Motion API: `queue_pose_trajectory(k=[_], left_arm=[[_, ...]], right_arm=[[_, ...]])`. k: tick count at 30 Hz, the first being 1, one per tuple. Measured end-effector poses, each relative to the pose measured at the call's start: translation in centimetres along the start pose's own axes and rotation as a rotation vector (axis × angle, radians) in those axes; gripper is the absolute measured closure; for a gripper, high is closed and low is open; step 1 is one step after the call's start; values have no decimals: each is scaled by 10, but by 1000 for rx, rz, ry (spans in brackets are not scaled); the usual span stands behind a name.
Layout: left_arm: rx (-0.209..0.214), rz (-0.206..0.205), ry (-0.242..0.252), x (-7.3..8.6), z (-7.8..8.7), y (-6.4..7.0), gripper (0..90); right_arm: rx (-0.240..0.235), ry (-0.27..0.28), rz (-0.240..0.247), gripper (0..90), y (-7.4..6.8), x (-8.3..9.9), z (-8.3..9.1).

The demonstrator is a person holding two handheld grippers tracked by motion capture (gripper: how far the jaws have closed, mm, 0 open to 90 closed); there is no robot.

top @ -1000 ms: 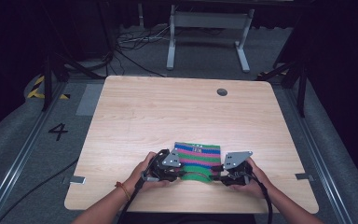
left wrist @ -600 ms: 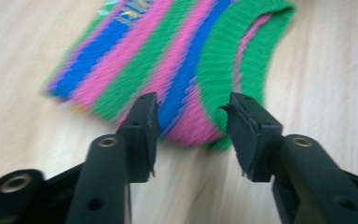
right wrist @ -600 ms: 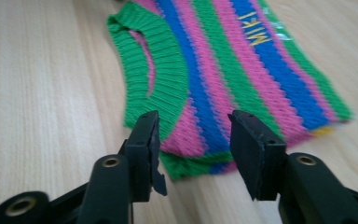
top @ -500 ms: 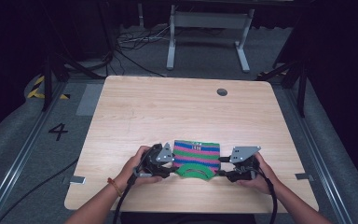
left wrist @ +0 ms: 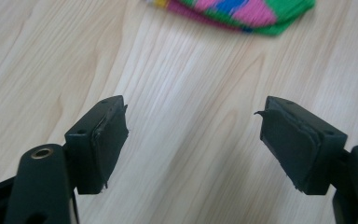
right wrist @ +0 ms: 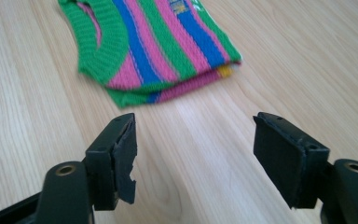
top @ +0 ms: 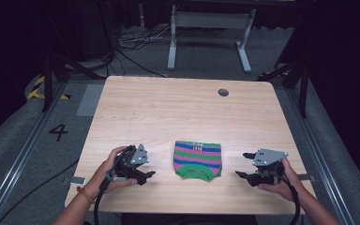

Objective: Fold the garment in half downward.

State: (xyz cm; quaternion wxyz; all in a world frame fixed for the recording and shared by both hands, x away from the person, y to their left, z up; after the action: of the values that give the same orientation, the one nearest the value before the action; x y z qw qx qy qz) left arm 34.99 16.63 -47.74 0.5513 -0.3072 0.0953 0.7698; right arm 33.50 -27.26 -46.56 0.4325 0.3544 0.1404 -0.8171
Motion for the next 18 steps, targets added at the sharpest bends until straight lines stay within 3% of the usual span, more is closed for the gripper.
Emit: queue_pose_trajectory(k=[6,11,14,18], left_arm=[[-20,132,75,33,18,-8,199],[-53,146,54,54,28,-11,189],[-55,166,54,70,32,-13,191],[-50,185,52,82,34,-13,190]], right_arm=[[34,2,-80,269,10,29,17],[76,-4,-140,244,21,55,28],[104,-13,-190,233,28,76,36],[118,-10,-248,220,34,93,42]])
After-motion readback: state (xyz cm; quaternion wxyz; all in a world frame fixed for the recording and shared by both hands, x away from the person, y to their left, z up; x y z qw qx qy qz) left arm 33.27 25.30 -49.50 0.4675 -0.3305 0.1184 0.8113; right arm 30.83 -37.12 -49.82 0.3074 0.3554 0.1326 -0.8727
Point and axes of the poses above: each handheld gripper's, and its own axes: z roughly backward along the jaws, x roughly out of its underside, y roughly to its right, the point moved 2 cm from there along -z, roughly forward along the jaws, and after that the axes turned 7 degrees about -z, right-handed, at the moved point
